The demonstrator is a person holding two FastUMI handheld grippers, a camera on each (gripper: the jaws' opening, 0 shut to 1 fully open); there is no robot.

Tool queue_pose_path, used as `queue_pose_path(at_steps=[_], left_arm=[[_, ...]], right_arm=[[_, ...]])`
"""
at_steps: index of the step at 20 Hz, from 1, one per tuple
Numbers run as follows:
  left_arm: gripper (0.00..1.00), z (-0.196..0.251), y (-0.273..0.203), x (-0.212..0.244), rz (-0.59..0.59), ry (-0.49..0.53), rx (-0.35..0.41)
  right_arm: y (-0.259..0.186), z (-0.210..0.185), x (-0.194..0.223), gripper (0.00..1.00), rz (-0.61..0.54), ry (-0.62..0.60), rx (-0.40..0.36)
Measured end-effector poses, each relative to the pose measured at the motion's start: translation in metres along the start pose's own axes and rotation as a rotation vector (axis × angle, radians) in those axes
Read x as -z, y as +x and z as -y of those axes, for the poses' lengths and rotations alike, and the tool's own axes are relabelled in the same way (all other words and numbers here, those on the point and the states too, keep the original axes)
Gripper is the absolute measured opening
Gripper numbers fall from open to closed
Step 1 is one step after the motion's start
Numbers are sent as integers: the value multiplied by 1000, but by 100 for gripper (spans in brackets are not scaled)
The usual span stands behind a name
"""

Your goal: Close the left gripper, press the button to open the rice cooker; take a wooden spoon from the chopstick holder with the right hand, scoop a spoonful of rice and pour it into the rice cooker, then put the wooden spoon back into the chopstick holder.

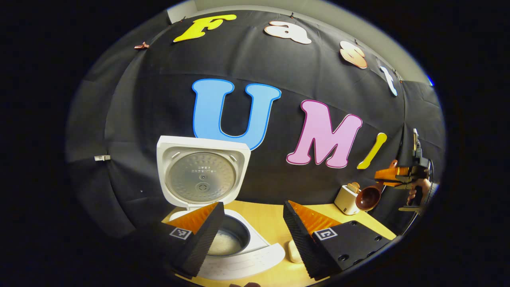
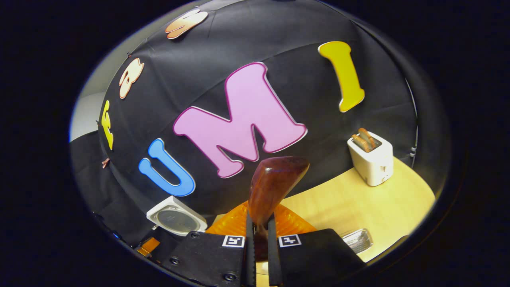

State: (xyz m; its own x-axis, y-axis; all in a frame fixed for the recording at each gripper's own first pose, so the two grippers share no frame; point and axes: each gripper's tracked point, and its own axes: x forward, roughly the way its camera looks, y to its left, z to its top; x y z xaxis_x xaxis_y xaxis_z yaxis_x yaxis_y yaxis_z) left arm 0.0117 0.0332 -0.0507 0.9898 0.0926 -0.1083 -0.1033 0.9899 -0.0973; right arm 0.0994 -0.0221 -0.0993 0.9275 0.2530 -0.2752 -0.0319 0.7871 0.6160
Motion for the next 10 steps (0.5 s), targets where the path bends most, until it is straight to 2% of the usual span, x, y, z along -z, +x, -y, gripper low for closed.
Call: queue_pose_path(at_steps=[5, 10], left_arm=[[95, 28, 10, -11, 4, 37, 12], [95, 43, 14, -14, -8, 34, 3]], right_arm=[[-13, 73, 9, 16, -37, -107, 110], [-9, 118, 41, 16, -92, -162, 138]])
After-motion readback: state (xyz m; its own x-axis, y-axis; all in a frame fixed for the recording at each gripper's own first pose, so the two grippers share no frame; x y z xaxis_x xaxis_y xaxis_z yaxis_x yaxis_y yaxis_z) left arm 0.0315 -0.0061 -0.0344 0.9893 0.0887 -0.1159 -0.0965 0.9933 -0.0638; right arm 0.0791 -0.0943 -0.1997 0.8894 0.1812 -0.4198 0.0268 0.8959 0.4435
